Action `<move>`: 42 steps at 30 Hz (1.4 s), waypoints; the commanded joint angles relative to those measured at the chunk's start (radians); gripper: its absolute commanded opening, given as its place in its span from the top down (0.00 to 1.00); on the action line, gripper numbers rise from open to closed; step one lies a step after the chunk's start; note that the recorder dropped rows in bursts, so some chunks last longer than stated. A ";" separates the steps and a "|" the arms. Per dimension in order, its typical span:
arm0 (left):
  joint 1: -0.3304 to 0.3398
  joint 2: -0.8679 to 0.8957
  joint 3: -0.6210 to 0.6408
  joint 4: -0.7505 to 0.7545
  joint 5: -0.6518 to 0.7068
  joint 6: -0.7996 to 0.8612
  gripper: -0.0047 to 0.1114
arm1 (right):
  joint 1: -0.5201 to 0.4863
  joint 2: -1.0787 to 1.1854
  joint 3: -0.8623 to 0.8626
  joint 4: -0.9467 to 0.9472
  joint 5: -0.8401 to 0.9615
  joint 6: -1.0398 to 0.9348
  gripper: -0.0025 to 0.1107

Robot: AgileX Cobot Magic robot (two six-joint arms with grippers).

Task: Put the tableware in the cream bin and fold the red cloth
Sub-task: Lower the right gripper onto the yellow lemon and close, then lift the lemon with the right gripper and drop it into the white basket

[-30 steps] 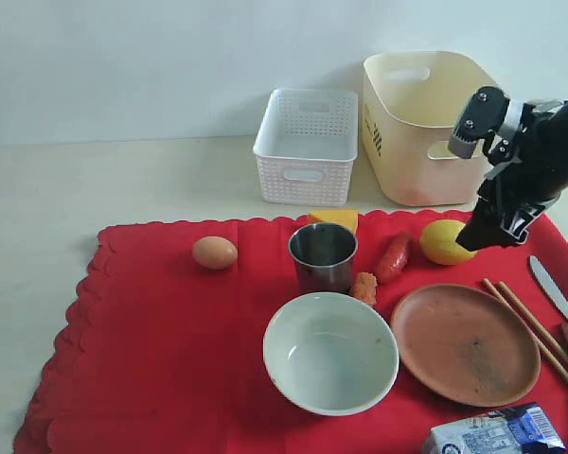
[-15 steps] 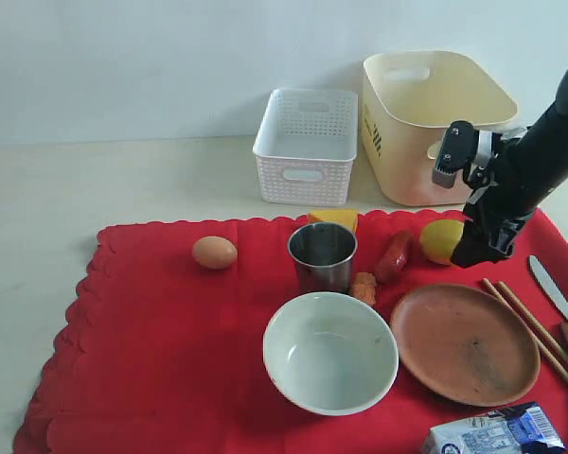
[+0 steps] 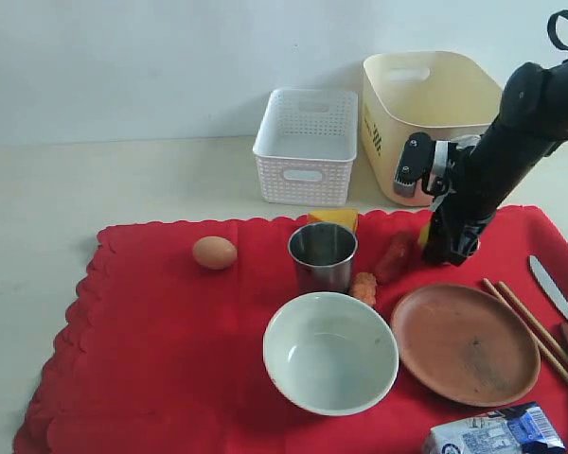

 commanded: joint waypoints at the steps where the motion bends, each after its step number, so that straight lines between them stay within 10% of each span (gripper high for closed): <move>1: -0.006 -0.004 0.003 0.002 -0.013 -0.003 0.96 | -0.003 -0.045 -0.003 -0.025 -0.007 0.085 0.98; 17: -0.006 -0.004 0.003 0.002 -0.013 -0.003 0.96 | -0.003 -0.130 -0.301 0.773 0.191 -0.016 0.98; 42: -0.006 -0.004 0.003 0.002 -0.013 -0.003 0.96 | 0.119 0.413 -0.857 0.629 0.049 -0.032 0.98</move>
